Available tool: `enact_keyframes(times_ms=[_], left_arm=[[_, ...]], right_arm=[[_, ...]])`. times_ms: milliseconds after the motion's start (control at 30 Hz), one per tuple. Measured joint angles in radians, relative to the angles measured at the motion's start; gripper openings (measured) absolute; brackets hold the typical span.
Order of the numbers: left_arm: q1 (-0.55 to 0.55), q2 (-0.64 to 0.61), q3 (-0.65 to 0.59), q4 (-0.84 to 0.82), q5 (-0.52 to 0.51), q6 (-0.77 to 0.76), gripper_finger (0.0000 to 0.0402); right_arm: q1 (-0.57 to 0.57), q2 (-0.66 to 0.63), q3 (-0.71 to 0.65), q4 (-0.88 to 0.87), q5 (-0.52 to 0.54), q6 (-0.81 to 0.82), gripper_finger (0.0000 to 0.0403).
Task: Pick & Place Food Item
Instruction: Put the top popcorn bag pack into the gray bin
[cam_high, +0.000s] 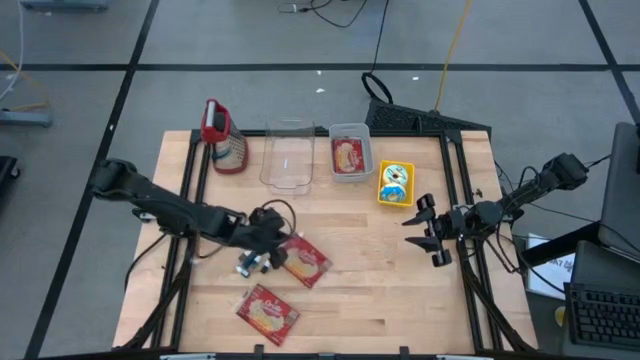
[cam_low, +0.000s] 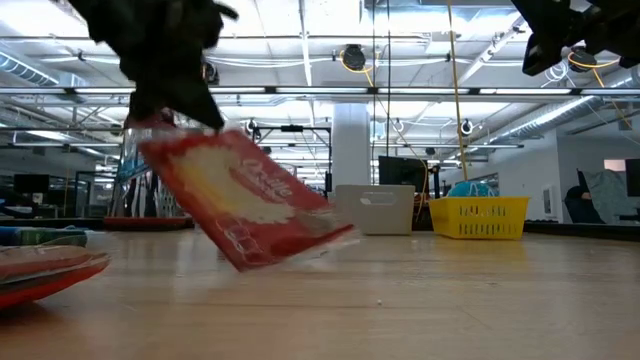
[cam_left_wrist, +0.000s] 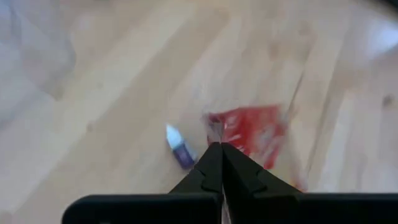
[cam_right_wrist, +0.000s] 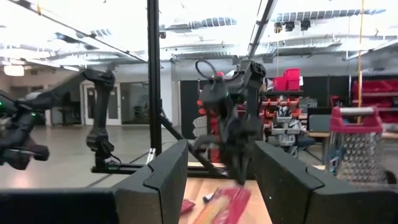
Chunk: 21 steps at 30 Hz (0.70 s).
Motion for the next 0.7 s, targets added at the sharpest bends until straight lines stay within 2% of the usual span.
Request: enact_keyframes(times_ms=[200,433,533,633,700], left_arm=[[-0.019,-0.129,0.0,0.05,-0.084,0.088,0.0],[-0.023,-0.194,0.0,0.155,-0.088,0.215,0.0],[-0.023,-0.196,0.001,0.147,-0.047,0.224,0.0],[-0.023,-0.196,0.001,0.122,0.054,0.251,0.0004],[-0.024,-0.196,0.001,0.092,0.07,0.217,0.0013]], right_arm=[[0.0,0.0,0.0,0.005,0.0,0.075,0.0169],[0.0,0.0,0.0,0.018,0.0,0.074,0.0169],[0.0,0.0,0.0,0.036,0.0,0.074,0.0169],[0.0,0.0,0.0,0.039,0.0,0.074,0.0169],[0.0,0.0,0.0,0.038,0.0,0.074,0.0169]])
